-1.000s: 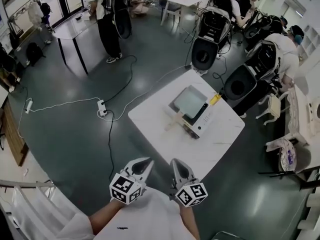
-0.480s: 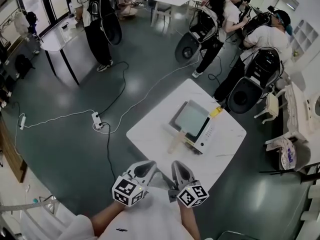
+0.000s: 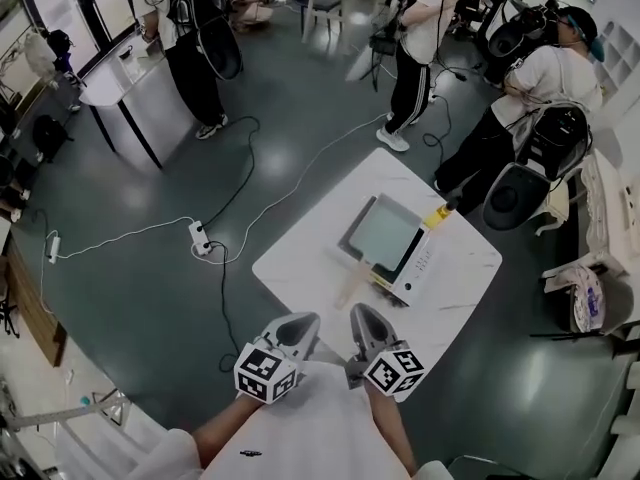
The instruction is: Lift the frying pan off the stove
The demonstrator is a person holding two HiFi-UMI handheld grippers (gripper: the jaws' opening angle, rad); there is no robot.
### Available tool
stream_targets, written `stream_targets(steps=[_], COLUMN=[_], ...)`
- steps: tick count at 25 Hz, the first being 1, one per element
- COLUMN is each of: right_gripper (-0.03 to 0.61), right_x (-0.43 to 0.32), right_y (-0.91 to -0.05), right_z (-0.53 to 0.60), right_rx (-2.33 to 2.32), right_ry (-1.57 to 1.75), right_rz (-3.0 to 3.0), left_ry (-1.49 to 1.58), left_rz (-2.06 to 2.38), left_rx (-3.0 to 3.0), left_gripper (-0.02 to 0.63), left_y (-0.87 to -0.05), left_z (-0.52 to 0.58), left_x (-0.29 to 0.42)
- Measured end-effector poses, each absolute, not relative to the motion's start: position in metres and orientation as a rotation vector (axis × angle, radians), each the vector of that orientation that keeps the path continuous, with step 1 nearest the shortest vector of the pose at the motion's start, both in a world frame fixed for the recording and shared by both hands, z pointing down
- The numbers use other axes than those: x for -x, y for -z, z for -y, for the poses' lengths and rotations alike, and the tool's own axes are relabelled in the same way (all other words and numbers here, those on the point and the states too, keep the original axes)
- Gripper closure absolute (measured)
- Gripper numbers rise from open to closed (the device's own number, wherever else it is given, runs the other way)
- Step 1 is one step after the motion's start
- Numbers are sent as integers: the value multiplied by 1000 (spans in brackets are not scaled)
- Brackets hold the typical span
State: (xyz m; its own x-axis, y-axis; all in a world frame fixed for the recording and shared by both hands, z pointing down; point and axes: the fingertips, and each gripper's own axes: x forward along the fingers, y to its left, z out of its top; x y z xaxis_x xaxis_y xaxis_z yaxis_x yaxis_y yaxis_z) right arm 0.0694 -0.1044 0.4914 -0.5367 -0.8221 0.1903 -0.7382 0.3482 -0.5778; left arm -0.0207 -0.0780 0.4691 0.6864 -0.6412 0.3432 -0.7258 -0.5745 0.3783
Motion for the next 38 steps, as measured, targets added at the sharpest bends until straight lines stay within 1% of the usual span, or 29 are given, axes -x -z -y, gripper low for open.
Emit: stream_targets(steps=[11, 13, 15, 20, 24, 26, 28, 33, 35, 38], right_gripper=[576, 571, 566, 512, 459, 421, 400, 393, 371, 368], right_x=[-101, -106, -107, -109, -111, -111, -110, -105, -102, -95], right_y=[-529, -538, -546, -569, -593, -605, -616, -644, -652, -662], right_z=[147, 150, 154, 165, 174, 178, 180, 183, 183, 184], right_rx=[1427, 1431, 1425, 1409, 1425, 1432, 1407, 1304, 1254, 1192], right_ry=[1085, 1125, 1154, 1238, 1326, 1379, 1448, 1613, 1670, 1730], right_rz=[-2417, -2411, -2410, -2405, -2374, -2343, -2296, -2208, -2180, -2136], left_ry=[-327, -326, -337, -390, -422, -441, -466, -500, -510, -516], left_rz=[1015, 996, 981, 976, 966, 951, 940, 941, 942, 953], left_rx=[-2343, -2318, -2312, -2304, -2279, -2264, -2251, -2220, -2212, -2205], left_gripper=[600, 588, 553, 512, 499, 499, 497, 497, 497, 497], left_y=[-510, -514, -519, -540, -561, -572, -583, -604, -608, -612], left_z=[104, 105, 106, 117, 127, 130, 132, 136, 136, 136], left_x=[-12, -18, -24, -35, -43, -47, -51, -56, -56, -54])
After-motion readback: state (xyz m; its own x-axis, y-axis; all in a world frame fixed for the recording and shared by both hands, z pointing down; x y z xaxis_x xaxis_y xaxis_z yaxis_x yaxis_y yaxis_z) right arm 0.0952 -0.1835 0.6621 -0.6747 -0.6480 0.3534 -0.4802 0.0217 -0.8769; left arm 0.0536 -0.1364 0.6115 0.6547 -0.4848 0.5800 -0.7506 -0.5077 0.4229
